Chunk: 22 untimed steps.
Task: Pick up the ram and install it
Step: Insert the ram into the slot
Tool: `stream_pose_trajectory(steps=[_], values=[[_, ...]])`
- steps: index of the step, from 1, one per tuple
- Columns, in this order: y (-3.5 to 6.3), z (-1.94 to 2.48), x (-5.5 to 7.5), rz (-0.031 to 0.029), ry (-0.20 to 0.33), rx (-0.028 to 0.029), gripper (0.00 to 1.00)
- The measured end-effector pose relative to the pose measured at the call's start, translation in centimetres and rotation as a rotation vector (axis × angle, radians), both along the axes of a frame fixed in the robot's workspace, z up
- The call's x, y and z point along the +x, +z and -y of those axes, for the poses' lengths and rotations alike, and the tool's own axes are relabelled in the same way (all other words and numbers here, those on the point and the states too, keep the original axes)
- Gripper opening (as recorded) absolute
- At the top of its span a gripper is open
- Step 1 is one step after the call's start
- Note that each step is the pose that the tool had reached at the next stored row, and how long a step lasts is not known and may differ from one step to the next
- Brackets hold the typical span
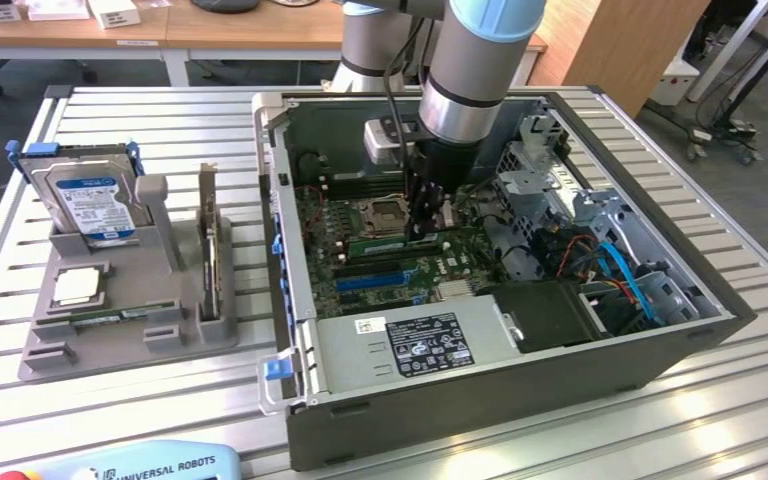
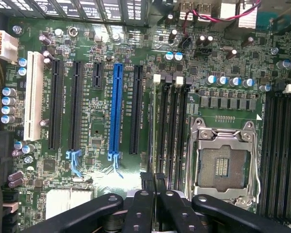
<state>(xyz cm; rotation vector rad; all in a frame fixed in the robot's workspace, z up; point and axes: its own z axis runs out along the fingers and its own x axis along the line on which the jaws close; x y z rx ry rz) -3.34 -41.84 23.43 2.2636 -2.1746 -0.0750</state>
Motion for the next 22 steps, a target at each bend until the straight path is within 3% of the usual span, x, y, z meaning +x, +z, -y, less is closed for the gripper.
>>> stream_pose_trajectory(steps=[7,22], values=[[0.00,0.06,0.00,0.0000,-0.055,0.0000,0.12],[0.00,0.06,0.00,0.0000,-0.063,0.0001,0.12]])
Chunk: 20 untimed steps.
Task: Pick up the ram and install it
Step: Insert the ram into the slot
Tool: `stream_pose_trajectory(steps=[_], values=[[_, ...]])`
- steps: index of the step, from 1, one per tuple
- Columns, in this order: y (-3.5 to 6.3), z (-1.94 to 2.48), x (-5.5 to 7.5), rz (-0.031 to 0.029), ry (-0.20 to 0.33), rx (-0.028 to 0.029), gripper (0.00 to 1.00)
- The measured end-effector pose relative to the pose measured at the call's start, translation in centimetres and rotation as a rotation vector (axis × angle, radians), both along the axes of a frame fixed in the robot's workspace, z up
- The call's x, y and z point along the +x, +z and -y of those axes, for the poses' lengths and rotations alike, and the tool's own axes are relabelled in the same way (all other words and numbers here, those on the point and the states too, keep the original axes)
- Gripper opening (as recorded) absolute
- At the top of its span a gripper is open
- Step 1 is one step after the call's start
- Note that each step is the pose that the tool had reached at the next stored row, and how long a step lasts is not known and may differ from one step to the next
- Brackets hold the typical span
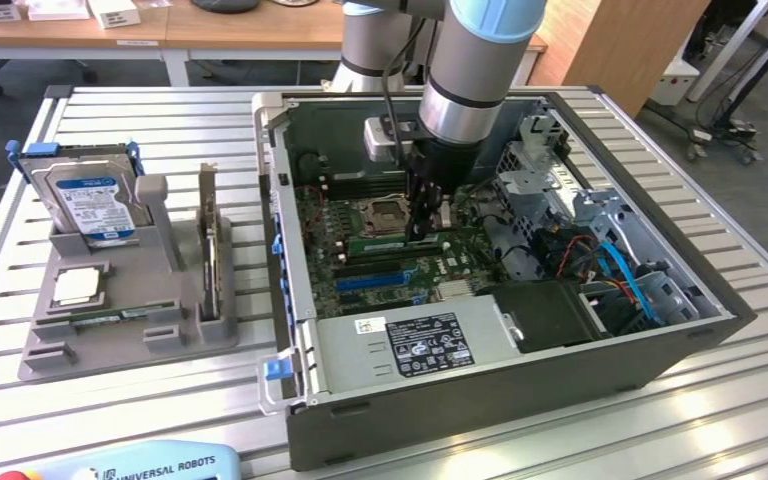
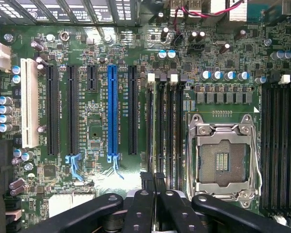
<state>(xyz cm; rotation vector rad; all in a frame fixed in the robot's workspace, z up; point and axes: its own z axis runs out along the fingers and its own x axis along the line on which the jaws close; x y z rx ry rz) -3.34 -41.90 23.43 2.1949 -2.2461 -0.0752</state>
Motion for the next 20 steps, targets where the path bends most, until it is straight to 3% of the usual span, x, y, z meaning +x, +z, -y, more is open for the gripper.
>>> stream_pose_trajectory(steps=[20], values=[[-0.07,-0.03,0.00,0.0000,0.011,-0.0014,0.12]])
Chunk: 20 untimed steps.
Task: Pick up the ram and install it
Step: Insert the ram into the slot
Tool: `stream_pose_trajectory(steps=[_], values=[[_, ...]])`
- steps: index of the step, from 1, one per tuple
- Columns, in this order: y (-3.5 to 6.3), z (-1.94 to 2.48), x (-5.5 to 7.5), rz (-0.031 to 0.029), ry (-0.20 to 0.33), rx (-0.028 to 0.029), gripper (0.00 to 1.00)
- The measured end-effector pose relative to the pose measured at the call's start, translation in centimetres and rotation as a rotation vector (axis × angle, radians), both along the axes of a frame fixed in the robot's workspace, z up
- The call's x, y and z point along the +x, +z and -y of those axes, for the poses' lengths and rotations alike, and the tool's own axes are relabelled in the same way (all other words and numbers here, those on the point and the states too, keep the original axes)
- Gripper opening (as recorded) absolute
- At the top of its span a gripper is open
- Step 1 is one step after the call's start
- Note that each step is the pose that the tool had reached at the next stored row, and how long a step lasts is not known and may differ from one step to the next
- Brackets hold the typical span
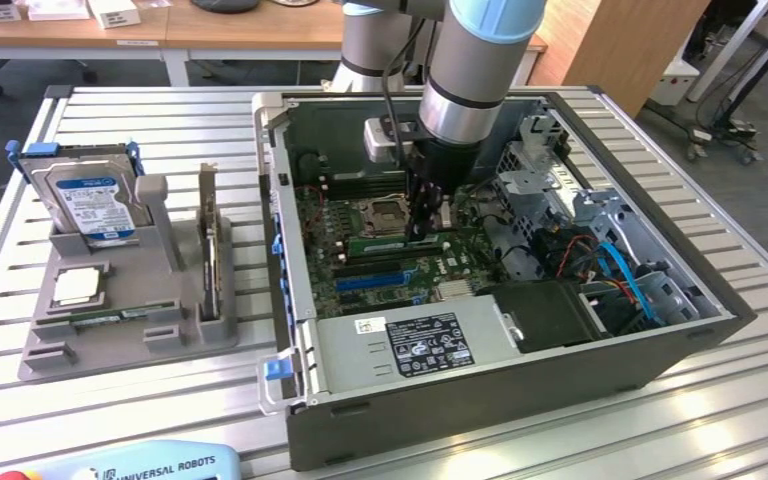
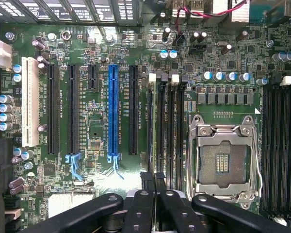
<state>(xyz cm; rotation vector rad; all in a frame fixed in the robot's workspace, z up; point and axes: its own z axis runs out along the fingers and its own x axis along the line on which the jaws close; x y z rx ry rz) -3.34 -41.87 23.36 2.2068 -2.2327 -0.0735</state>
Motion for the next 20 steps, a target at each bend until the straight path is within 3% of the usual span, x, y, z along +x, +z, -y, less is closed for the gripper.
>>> stream_pose_trajectory(steps=[20], values=[[-0.07,-0.06,0.00,0.0000,0.010,-0.0001,0.12]])
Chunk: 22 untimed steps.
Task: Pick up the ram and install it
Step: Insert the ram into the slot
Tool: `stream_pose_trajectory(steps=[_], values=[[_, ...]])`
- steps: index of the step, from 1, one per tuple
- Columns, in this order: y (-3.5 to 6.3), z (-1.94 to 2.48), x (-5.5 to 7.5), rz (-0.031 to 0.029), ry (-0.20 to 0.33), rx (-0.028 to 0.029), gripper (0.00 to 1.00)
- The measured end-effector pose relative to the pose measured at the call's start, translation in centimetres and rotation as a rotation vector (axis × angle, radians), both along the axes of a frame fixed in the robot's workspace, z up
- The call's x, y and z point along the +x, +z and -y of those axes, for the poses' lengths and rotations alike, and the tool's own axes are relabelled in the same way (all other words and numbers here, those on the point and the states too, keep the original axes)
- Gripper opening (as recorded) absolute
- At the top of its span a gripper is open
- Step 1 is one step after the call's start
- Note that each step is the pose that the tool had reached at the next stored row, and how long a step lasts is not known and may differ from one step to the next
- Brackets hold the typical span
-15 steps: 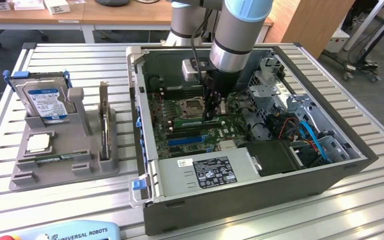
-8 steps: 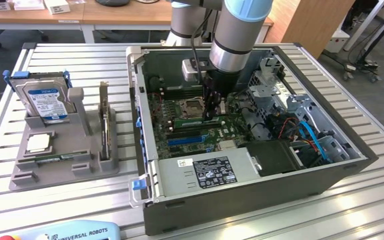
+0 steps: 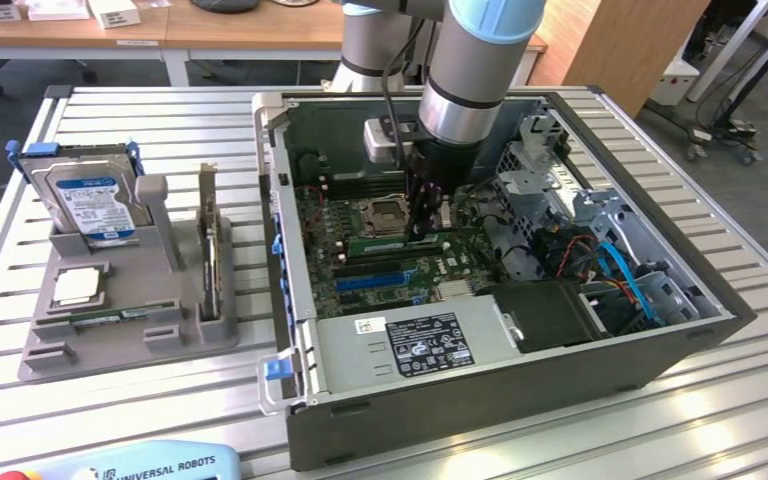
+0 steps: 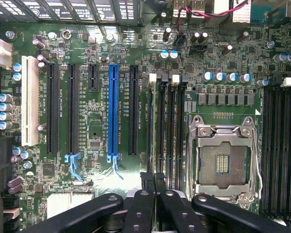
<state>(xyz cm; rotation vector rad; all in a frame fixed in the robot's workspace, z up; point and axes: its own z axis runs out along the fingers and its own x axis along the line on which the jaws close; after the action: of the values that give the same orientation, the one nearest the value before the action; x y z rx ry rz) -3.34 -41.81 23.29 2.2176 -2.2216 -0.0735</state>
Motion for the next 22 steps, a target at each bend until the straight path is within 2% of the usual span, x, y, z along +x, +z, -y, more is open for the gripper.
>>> stream_pose_trajectory(steps=[22], values=[[-0.18,-0.06,-0.03,0.0000,0.000,0.0000,0.12]])
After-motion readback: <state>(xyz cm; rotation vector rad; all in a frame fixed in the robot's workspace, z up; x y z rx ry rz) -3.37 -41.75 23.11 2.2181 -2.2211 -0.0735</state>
